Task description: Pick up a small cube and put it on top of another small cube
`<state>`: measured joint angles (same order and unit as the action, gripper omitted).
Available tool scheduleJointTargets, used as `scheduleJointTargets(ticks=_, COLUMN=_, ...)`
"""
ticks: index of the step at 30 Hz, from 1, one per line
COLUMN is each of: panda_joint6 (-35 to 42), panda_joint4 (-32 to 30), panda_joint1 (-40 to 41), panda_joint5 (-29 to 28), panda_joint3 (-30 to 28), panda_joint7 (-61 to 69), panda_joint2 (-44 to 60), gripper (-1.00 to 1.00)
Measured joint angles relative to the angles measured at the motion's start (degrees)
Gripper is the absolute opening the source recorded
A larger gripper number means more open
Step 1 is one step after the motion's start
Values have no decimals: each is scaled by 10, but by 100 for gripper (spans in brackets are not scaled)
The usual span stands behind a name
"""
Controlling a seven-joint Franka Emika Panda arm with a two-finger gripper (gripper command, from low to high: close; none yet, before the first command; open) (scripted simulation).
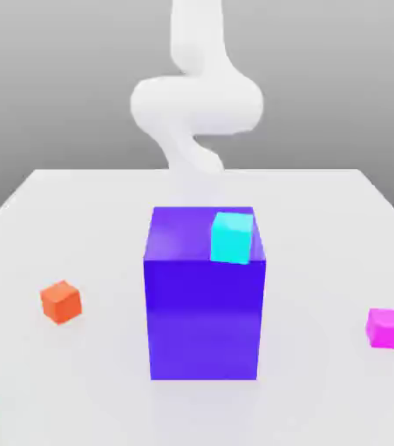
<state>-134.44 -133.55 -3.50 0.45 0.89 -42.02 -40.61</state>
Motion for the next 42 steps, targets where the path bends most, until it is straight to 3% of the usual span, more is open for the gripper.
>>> scheduleJointTargets(ticks=16, panda_joint6=-170, panda_joint4=-113, panda_joint1=-192, panda_joint5=3, panda_joint3=102, panda_joint7=226, panda_joint2=335, gripper=0)
scheduleJointTargets(ticks=23, panda_joint6=-243, panda_joint4=-162, panda_joint1=-277, panda_joint5=-64, panda_joint3=139, panda_joint7=274, panda_joint2=484, gripper=0)
scheduleJointTargets(ticks=29, panda_joint6=-334, panda_joint4=-145, panda_joint1=-338, panda_joint5=-138, panda_joint3=74, panda_joint7=231, panda_joint2=609, gripper=0)
scheduleJointTargets(ticks=30, panda_joint6=-344, panda_joint4=-142, panda_joint1=-345, panda_joint5=-144, panda_joint3=66, panda_joint7=226, panda_joint2=621, gripper=-100)
scheduleJointTargets(ticks=37, panda_joint6=-342, panda_joint4=-143, panda_joint1=-345, panda_joint5=-145, panda_joint3=66, panda_joint7=226, panda_joint2=620, gripper=-100)
scheduleJointTargets(ticks=42, panda_joint6=-272, panda_joint4=-163, panda_joint1=-311, panda_joint5=-87, panda_joint3=113, panda_joint7=270, panda_joint2=529, gripper=-100)
